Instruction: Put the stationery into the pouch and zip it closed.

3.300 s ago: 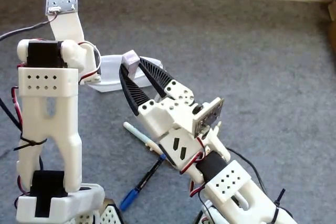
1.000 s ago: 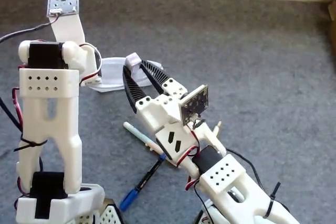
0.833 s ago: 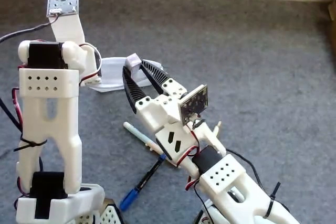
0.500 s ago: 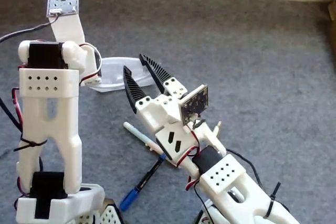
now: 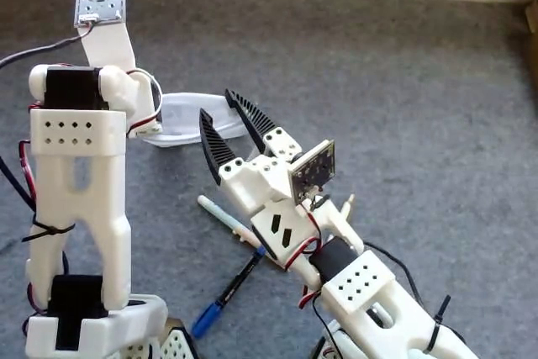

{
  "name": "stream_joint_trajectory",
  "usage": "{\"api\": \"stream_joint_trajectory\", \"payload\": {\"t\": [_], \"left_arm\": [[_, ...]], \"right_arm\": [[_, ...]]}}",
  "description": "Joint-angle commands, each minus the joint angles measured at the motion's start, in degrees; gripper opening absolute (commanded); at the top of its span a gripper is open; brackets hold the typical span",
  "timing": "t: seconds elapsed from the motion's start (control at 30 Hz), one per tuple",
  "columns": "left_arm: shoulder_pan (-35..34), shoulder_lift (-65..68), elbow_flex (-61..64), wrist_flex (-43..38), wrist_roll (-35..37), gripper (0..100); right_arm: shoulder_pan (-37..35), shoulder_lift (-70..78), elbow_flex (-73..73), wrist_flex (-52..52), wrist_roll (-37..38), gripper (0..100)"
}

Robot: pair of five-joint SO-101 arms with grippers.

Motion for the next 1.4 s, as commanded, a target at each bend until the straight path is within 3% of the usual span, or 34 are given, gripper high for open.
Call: {"api": "stream_joint_trajectory", "payload": {"t": [0.0, 0.37, 0.6, 0.8, 0.93, 1.07, 1.2, 1.37], "left_arm": [[-0.8, 0.8, 0.6, 0.2, 0.1, 1], [-0.8, 0.9, 1.2, -0.6, 0.3, 1], [-0.8, 0.4, 8.2, -9.8, 0.5, 1], [-0.9, 0.4, 8.9, -11.0, 0.5, 1], [-1.1, 0.3, 8.9, -10.7, 0.2, 1], [-4.0, 0.3, 8.4, -10.6, 0.4, 1], [-5.0, 0.3, 8.6, -10.6, 0.4, 1], [-5.1, 0.3, 8.8, -10.6, 0.3, 1]], "right_arm": [[-0.5, -1.7, -0.4, 0.3, -0.2, 14.9], [-0.4, -1.7, -0.4, 0.3, -0.4, 14.9], [3.7, -1.7, -0.9, 0.3, -0.5, 14.9], [7.1, -1.7, -0.9, 1.5, -0.5, 14.9], [9.7, -1.7, -5.9, 11.9, -1.9, 14.9], [13.7, -1.1, -16.0, 28.3, -11.2, 14.9], [14.5, -1.0, -24.9, 41.8, -12.2, 14.9], [15.3, -0.5, -29.1, 45.2, -12.1, 14.9]]}}
